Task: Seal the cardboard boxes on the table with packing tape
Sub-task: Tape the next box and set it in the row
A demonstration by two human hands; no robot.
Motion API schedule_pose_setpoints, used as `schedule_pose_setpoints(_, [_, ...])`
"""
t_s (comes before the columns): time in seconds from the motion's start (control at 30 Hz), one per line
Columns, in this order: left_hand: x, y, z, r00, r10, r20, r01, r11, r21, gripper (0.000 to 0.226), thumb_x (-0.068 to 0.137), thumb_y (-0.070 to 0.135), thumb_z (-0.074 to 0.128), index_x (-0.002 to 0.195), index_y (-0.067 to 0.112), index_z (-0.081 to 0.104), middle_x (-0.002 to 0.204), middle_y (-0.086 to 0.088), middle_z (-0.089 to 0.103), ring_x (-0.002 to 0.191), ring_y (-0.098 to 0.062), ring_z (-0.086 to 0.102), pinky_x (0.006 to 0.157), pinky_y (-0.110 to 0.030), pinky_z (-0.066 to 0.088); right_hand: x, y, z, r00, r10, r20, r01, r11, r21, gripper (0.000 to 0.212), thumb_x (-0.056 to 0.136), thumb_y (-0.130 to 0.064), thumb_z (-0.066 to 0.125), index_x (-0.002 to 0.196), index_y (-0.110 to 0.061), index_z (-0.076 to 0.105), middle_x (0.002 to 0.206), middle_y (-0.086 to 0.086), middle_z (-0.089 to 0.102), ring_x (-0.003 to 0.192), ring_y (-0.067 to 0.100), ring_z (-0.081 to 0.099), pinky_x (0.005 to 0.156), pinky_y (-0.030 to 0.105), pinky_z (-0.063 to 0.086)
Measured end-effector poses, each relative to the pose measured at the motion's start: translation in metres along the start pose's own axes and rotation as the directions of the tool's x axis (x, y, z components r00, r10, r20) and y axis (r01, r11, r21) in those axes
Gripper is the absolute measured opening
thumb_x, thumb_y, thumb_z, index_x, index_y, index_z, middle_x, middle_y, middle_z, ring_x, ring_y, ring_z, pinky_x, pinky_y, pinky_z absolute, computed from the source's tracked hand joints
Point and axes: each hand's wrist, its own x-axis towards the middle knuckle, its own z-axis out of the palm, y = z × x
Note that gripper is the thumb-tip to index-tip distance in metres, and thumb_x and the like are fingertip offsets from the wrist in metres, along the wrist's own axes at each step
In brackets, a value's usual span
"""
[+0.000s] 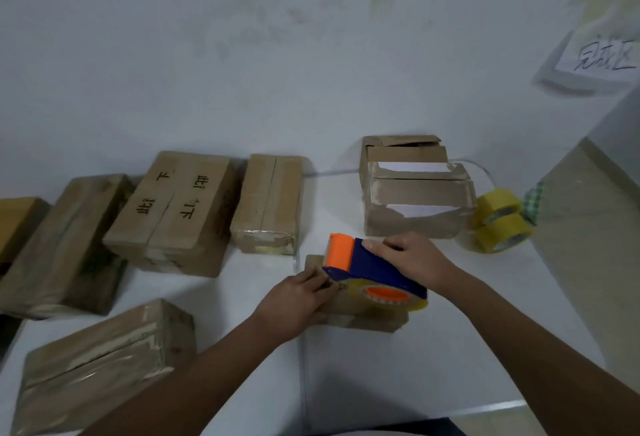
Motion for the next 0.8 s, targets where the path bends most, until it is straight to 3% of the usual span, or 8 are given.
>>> schedule_pose_setpoints(0.1, [-0.007, 0.002, -0.011, 0.992, -0.088, -0.089, 0.065, 0.969, -0.238, 0.042, 0.094, 0.044, 0.047, 0.124, 0.023, 0.066, 0.116, 0.004, 0.068, 0.112, -0.009, 0.054, 0.104, -0.016, 0.036, 0.003, 0.001, 0.01, 0.999, -0.042, -0.032, 0.041, 0.999, -0.025, 0.068, 0.081, -0.075, 0.041, 0.07, -0.013, 0.066, 0.063, 0.003, 0.066, 0.055, 0.013, 0.061, 0.06, 0.027, 0.043])
schedule_pose_setpoints(0.23, [-0.006, 0.006, -0.024, 0.961, -0.271, -0.047, 0.19, 0.777, -0.6, 0.023, 0.096, 0.018, 0.058, 0.113, 0.013, 0.072, 0.115, 0.006, 0.066, 0.105, 0.005, 0.046, 0.098, -0.003, 0.027, 0.006, 0.002, 0.015, 0.995, -0.085, -0.06, 0.079, 0.992, -0.094, 0.07, 0.082, -0.076, 0.038, 0.072, -0.012, 0.066, 0.063, 0.004, 0.065, 0.057, 0.015, 0.062, 0.062, 0.033, 0.046])
schedule_pose_setpoints(0.3, [-0.003, 0.012, -0.032, 0.87, -0.477, 0.122, 0.386, 0.506, -0.771, 0.019, 0.098, 0.014, 0.057, 0.104, 0.016, 0.074, 0.105, 0.009, 0.067, 0.097, 0.003, 0.055, 0.087, -0.012, 0.041, 0.005, 0.001, 0.016, 0.993, -0.091, -0.07, 0.083, 0.99, -0.112, 0.065, 0.086, -0.072, 0.04, 0.07, -0.014, 0.065, 0.062, 0.002, 0.064, 0.057, 0.012, 0.061, 0.061, 0.029, 0.043])
schedule_pose_setpoints(0.37, [0.001, 0.016, -0.042, 0.736, -0.592, 0.329, 0.463, 0.086, -0.882, 0.021, 0.101, 0.016, 0.054, 0.103, 0.018, 0.074, 0.103, 0.002, 0.073, 0.1, -0.013, 0.065, 0.089, -0.028, 0.05, 0.005, 0.001, 0.016, 0.993, -0.094, -0.076, 0.084, 0.99, -0.117, 0.063, 0.087, -0.071, 0.041, 0.07, -0.014, 0.064, 0.062, 0.001, 0.063, 0.057, 0.011, 0.06, 0.061, 0.027, 0.042])
schedule_pose_setpoints(0.47, [0.005, 0.016, -0.054, 0.68, -0.525, 0.511, 0.296, -0.441, -0.847, 0.026, 0.105, 0.017, 0.046, 0.118, 0.009, 0.067, 0.113, -0.01, 0.073, 0.11, -0.023, 0.067, 0.094, -0.032, 0.052, 0.007, 0.001, 0.015, 0.994, -0.091, -0.067, 0.082, 0.989, -0.123, 0.063, 0.086, -0.071, 0.04, 0.07, -0.015, 0.064, 0.063, 0.001, 0.063, 0.058, 0.012, 0.06, 0.061, 0.029, 0.043])
schedule_pose_setpoints(0.53, [0.005, 0.016, -0.064, 0.653, -0.501, 0.568, 0.191, -0.617, -0.764, 0.026, 0.105, 0.019, 0.046, 0.117, 0.007, 0.065, 0.111, -0.013, 0.073, 0.105, -0.022, 0.07, 0.089, -0.031, 0.053, 0.008, 0.0, 0.015, 0.994, -0.088, -0.057, 0.08, 0.988, -0.13, 0.065, 0.083, -0.075, 0.036, 0.072, -0.017, 0.064, 0.064, 0.0, 0.064, 0.06, 0.011, 0.061, 0.062, 0.028, 0.045])
schedule_pose_setpoints(0.63, [0.005, 0.017, -0.073, 0.628, -0.495, 0.601, 0.162, -0.672, -0.723, 0.024, 0.103, 0.024, 0.051, 0.108, 0.009, 0.069, 0.106, -0.012, 0.074, 0.097, -0.017, 0.071, 0.082, -0.028, 0.054, 0.007, 0.0, 0.015, 0.995, -0.091, -0.049, 0.083, 0.986, -0.143, 0.063, 0.085, -0.074, 0.036, 0.075, -0.019, 0.065, 0.065, -0.003, 0.064, 0.061, 0.009, 0.062, 0.061, 0.024, 0.044])
schedule_pose_setpoints(0.8, [0.011, 0.017, -0.075, 0.585, -0.547, 0.598, 0.306, -0.534, -0.788, 0.021, 0.096, 0.004, 0.06, 0.114, 0.011, 0.066, 0.106, -0.009, 0.073, 0.096, -0.01, 0.07, 0.07, -0.02, 0.053, 0.006, -0.003, 0.016, 0.996, -0.081, -0.034, 0.075, 0.987, -0.142, 0.06, 0.083, -0.075, 0.036, 0.081, -0.022, 0.065, 0.069, -0.008, 0.065, 0.066, 0.007, 0.063, 0.062, 0.02, 0.043])
